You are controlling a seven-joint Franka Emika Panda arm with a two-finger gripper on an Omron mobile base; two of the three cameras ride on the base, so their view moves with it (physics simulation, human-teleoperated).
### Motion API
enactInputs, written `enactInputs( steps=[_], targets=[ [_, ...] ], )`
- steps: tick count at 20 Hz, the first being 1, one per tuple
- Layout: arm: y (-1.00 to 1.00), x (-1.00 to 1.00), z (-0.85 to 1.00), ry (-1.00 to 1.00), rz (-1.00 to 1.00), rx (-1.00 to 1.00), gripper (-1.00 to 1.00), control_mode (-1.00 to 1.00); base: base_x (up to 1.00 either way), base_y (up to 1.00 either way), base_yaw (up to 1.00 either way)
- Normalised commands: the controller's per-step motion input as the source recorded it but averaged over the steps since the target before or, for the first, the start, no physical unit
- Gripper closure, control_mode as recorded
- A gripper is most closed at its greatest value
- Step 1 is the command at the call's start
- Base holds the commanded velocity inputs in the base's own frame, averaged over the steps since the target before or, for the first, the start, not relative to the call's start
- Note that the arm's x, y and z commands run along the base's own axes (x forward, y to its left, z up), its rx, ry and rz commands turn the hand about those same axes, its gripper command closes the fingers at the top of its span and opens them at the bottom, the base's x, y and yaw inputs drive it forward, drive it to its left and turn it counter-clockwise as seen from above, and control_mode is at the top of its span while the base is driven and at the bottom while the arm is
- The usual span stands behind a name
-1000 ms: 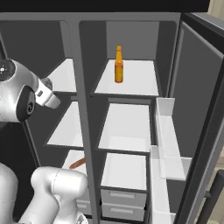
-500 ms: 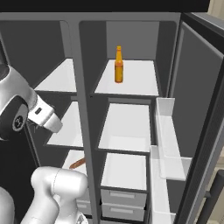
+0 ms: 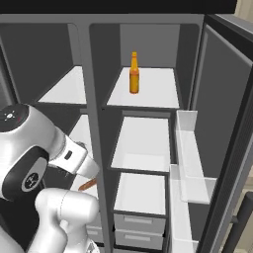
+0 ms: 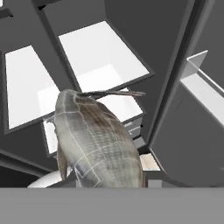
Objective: Pick up the frozen fish from the freezer, place it on any shelf in the fridge, and close the fridge and freezer doors when done.
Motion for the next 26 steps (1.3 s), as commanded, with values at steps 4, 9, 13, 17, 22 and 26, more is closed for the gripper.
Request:
enactInputs(
  steps=[4,9,13,17,22,26],
  targets=[
    [-0.21,-0.01,0.00,-0.19,0.04,0.00,1.00,-1.00,0.00,0.00,0.00],
    [0.00,0.00,0.00,-0.02,0.00,0.00,1.00,-1.00,0.00,0.00,0.00],
    [-0.02,0.01,0.00,0.00,0.00,0.00,1.00,1.00,0.00,-0.12,0.00],
    [0.00,0.00,0.00,0.00,0.00,0.00,1.00,1.00,0.00,-0.30,0.01],
    [0.00,0.00,0.00,0.00,0.00,0.00,1.00,1.00,0.00,-0.45,0.08],
    [0.00,0.00,0.00,0.00,0.00,0.00,1.00,1.00,0.00,-0.50,0.13]
  ],
)
